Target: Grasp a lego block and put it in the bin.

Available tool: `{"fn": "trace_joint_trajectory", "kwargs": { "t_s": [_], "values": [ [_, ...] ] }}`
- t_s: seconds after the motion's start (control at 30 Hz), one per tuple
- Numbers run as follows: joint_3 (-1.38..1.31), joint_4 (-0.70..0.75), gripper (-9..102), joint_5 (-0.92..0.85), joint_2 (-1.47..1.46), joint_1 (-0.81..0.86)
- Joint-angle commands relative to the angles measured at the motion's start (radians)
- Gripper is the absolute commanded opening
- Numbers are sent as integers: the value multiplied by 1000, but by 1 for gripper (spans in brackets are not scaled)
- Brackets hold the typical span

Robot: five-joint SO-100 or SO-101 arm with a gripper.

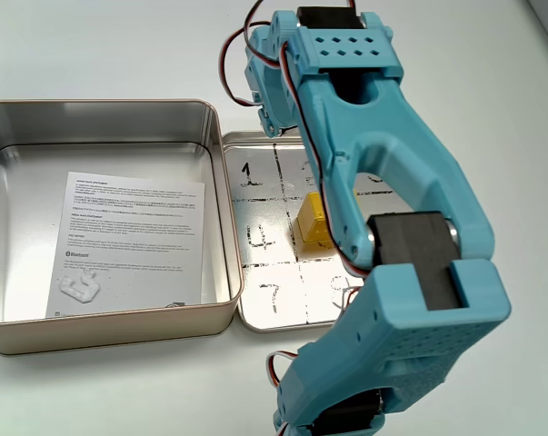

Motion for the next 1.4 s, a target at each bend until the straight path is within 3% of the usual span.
{"fn": "trace_joint_trajectory", "kwargs": {
  "t_s": [0.0, 0.67, 1.0, 1.2, 1.37],
  "values": [
    [871, -12, 0, -38, 1092, -156],
    [830, 34, 0, 9, 1095, -95],
    [545, 133, 1, 138, 833, 61],
    [396, 202, 4, 219, 692, 117],
    [342, 224, 15, 238, 617, 169]
  ]
}}
